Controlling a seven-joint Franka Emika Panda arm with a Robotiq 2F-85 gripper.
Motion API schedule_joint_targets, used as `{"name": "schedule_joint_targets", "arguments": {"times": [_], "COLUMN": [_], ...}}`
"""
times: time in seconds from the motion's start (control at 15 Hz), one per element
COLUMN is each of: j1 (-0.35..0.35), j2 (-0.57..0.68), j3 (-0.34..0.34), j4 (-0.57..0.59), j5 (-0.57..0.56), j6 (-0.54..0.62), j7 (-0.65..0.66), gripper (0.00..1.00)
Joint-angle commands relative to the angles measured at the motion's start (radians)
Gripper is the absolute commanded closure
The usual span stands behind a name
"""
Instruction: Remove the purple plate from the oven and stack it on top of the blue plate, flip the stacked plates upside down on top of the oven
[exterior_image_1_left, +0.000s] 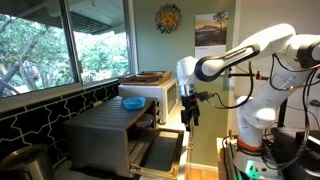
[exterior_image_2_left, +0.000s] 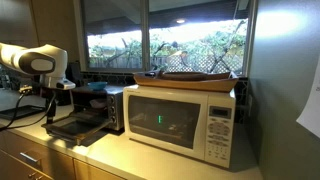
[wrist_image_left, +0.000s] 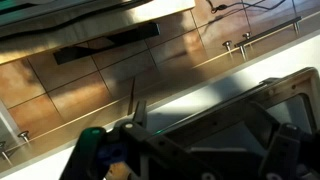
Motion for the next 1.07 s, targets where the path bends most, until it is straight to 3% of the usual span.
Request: {"name": "schedule_joint_targets", "arguments": {"times": [0.0, 0.2, 0.27, 0.4, 0.6, 1.0], "j1": [-0.009, -0.009, -0.012, -0.023, -0.043, -0.058], "j2": [0.000, 0.001, 0.013, 0.018, 0.031, 0.040], "j3": [0.007, 0.007, 0.004, 0.006, -0.008, -0.007], "j4": [0.002, 0.002, 0.014, 0.011, -0.005, -0.065], "j5": [0.004, 0.004, -0.005, 0.038, 0.131, 0.271], "j6": [-0.004, -0.004, -0.067, -0.019, 0.086, 0.414], "j7": [-0.004, -0.004, 0.011, 0.048, 0.097, 0.154], "gripper": [0.00, 0.00, 0.00, 0.00, 0.00, 0.00]}}
